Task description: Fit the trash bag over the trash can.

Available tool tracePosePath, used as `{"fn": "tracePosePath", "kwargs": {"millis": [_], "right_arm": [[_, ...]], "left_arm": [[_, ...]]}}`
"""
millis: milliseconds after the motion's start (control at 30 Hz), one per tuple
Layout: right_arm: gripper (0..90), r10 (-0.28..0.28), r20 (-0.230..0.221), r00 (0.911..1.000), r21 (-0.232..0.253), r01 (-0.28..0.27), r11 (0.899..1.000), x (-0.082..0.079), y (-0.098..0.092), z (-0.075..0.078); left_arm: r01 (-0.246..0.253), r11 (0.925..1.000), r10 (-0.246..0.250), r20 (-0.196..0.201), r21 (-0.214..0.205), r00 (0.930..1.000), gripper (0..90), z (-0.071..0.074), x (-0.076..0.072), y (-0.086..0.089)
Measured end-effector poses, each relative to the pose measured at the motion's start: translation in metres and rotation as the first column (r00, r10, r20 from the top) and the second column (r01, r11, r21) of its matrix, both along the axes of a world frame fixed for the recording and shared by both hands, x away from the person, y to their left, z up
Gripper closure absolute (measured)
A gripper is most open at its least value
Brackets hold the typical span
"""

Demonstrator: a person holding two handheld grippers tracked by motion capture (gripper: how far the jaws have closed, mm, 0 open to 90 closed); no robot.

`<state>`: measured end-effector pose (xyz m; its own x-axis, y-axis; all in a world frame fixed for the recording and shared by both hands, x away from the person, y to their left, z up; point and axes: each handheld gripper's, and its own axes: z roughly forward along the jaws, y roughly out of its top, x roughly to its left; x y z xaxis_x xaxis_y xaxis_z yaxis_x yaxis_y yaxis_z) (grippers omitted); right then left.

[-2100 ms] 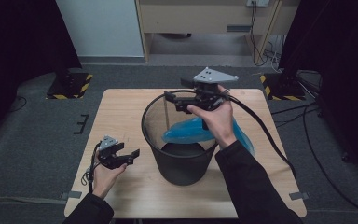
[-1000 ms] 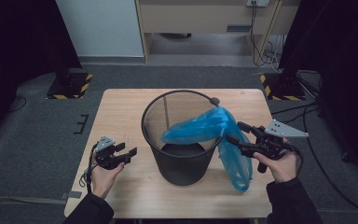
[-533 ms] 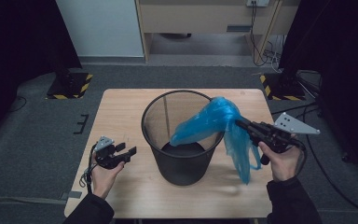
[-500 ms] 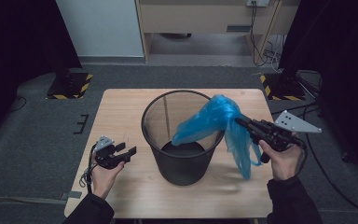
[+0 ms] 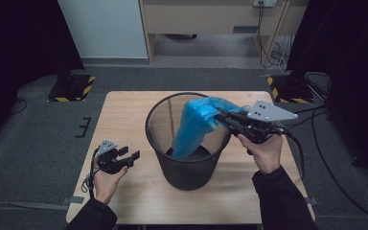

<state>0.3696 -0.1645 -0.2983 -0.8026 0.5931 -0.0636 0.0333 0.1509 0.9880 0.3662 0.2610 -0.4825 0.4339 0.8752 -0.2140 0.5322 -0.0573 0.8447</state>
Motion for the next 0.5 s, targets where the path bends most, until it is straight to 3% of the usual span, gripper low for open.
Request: {"fn": "tracePosePath", "kwargs": {"millis": [33,200,267,433,500], "right_arm": [[84.5,-0.003,-0.019,0.9998,-0.012,0.002,1.0,0.001,0.003,-0.008],[79.6,-0.005,-0.062,0.9981,-0.059,0.001,0.998,0.002,0.005,-0.018],[71.4,0.002,-0.098,0.9952,-0.078,-0.009,0.997,0.001,0.006,-0.025],[58.5,0.024,-0.119,0.9926,-0.047,-0.03,0.998,0.0,0.002,-0.032],[46.9,0.04,-0.128,0.991,-0.025,-0.044,0.999,-0.004,-0.001,-0.028]], "left_arm": [[-0.001,1.0,0.001,-0.001,0.0,1.0,39.4,0.0,0.0,0.0],[-0.002,1.0,0.002,-0.005,0.006,1.0,39.2,-0.001,0.001,0.0],[-0.001,1.0,0.001,-0.005,0.007,1.0,39.2,-0.001,0.001,0.0],[-0.002,1.0,0.002,-0.008,0.005,1.0,39.2,-0.001,0.001,0.001],[-0.005,1.0,0.005,-0.008,0.005,1.0,39.1,-0.001,0.001,0.001]]}}
